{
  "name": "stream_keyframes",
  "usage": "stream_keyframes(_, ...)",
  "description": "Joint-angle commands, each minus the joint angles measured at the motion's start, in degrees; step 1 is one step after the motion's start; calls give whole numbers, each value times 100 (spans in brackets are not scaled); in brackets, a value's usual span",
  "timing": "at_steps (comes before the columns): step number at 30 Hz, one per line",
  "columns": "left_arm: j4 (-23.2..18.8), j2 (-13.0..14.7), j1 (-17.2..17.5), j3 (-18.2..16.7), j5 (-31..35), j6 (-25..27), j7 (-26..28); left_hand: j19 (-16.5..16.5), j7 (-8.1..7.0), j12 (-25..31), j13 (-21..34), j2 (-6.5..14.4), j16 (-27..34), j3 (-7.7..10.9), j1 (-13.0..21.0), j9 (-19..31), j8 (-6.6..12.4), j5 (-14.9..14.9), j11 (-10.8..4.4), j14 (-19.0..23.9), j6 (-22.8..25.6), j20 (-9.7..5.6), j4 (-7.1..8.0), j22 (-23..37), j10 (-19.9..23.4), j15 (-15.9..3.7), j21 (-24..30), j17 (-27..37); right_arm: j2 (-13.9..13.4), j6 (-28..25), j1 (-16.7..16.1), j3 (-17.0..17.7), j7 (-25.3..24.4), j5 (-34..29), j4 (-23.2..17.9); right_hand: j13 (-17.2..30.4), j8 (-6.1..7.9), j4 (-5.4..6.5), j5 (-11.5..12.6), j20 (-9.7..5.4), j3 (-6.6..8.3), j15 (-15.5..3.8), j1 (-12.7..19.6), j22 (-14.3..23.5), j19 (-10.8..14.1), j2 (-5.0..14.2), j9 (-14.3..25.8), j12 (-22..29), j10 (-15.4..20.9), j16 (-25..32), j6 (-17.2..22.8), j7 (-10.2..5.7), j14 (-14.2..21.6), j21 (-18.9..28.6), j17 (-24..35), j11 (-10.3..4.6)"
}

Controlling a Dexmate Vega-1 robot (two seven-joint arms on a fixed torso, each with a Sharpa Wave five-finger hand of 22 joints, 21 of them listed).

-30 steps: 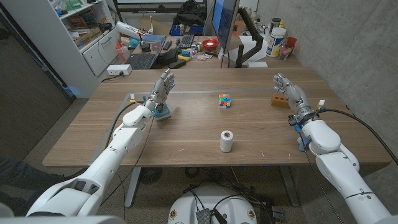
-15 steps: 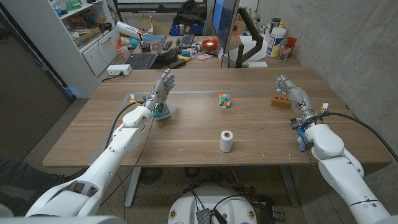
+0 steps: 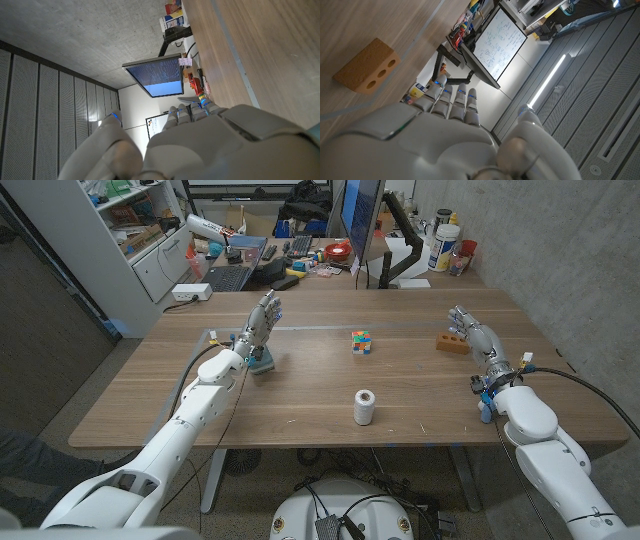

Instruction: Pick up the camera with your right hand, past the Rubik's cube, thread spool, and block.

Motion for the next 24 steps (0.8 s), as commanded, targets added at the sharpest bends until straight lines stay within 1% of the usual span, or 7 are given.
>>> stream_keyframes(1, 118, -75, -66, 36, 14, -64, -12, 25, 7, 12, 28, 8, 5, -17, 36, 6, -3, 19, -7, -14, 25, -180, -6, 14, -30, 7, -13, 23, 90, -30, -256, 141, -106, -90, -175, 9, 16, -17, 6, -80, 5, -2, 77, 22, 43, 12, 18, -25, 43, 0, 14, -8, 79, -10, 21, -9)
stream_keyframes(13, 248, -143, -139, 71, 27, -121, -56, 33, 7, 14, 28, 14, 5, -31, 42, 6, -2, 22, -16, -12, 32, -178, -6, 15, -24, 6, -35, 23, 155, -93, -474, 282, -207, -245, -384, 9, 15, -44, 12, -78, 7, -6, 117, 22, 55, 14, 18, -29, 41, -1, 9, -15, 90, -45, 16, -27)
stream_keyframes(24, 314, -119, -180, 59, 22, -108, -105, 42, 6, 13, 28, 19, 5, -45, 46, 6, -3, 23, -26, -10, 32, -172, -5, 16, -25, 4, -55, 23, 195, -227, -667, 384, -234, -400, -601, 9, 16, -63, 12, -77, 7, 0, 145, 23, 72, 16, 18, -27, 51, -2, 10, -21, 97, -71, 14, -30)
